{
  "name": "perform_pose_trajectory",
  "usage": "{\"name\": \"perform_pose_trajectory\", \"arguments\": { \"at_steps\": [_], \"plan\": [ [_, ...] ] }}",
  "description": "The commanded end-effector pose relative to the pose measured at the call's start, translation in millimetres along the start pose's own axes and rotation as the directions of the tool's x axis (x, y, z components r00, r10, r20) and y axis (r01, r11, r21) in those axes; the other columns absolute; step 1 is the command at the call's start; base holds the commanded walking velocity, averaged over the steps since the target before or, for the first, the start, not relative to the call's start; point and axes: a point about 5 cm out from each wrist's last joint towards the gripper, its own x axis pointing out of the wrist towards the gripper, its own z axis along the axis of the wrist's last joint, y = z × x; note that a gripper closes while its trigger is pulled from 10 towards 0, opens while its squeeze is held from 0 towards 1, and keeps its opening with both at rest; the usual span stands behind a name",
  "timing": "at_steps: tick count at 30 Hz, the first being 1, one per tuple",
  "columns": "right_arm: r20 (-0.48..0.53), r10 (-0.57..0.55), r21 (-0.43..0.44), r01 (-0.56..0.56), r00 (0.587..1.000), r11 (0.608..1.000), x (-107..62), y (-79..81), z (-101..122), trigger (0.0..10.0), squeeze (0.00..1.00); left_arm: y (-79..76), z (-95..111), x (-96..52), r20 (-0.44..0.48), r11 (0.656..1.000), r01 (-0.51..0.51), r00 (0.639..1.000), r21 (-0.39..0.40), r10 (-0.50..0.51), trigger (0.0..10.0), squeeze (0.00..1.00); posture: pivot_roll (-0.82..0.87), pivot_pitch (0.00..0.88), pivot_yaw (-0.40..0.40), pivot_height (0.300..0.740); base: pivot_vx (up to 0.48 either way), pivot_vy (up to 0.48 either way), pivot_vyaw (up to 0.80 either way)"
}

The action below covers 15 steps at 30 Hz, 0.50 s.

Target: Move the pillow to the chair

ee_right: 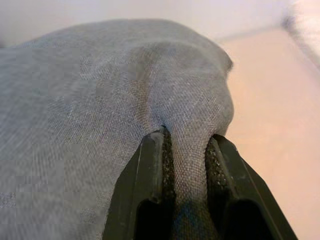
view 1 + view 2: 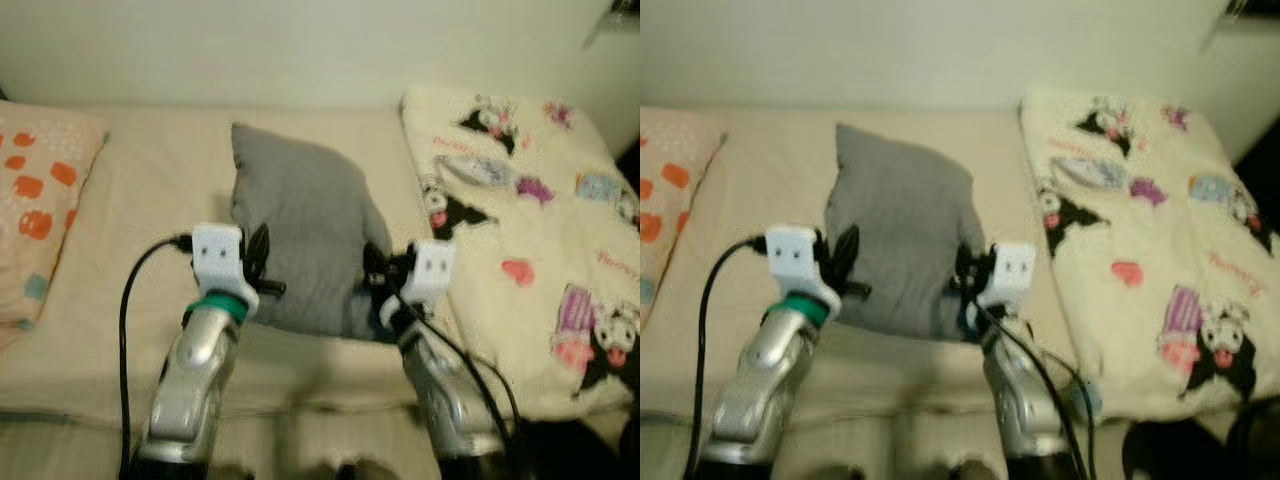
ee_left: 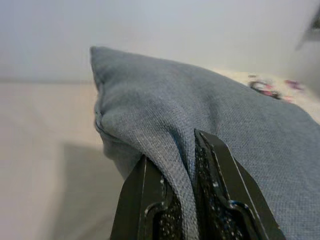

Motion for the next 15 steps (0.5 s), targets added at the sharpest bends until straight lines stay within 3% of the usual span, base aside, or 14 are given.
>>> {"name": "perform_pose_trajectory", "arguments": {
  "at_steps": [1, 6, 9, 15],
  "plan": [
    [0.009, -0.023, 0.049, 0.023, 1.000, 0.999, -2.8, 4.6, -3.3, 10.0, 0.00, -3.6, 8.4, 0.1, 0.044, 1.000, 0.011, 0.999, -0.005, -0.011, 10.0, 0.00, 0.07, 0.052, 0.038, 0.740, 0.000, 0.480, 0.00],
    [0.009, -0.030, 0.052, 0.030, 1.000, 0.998, -3.3, 3.1, -3.7, 10.0, 0.00, -4.2, 8.6, 0.6, 0.044, 1.000, 0.016, 0.999, -0.004, -0.016, 10.0, 0.00, 0.07, 0.052, 0.040, 0.740, 0.000, 0.480, 0.00],
    [0.009, -0.033, 0.054, 0.032, 0.999, 0.998, -3.5, 2.8, -4.1, 10.0, 0.00, -5.0, 9.7, 0.5, 0.046, 0.999, 0.033, 0.998, 0.017, -0.033, 10.0, 0.00, 0.07, 0.052, 0.042, 0.740, 0.000, 0.000, 0.00],
    [0.010, -0.037, 0.059, 0.037, 0.999, 0.998, -4.2, 3.0, -4.6, 10.0, 0.00, -8.2, 8.4, -0.3, 0.017, 0.997, 0.074, 0.997, 0.027, -0.075, 10.0, 0.00, 0.07, 0.050, 0.046, 0.740, 0.000, -0.480, 0.00]
  ]
}}
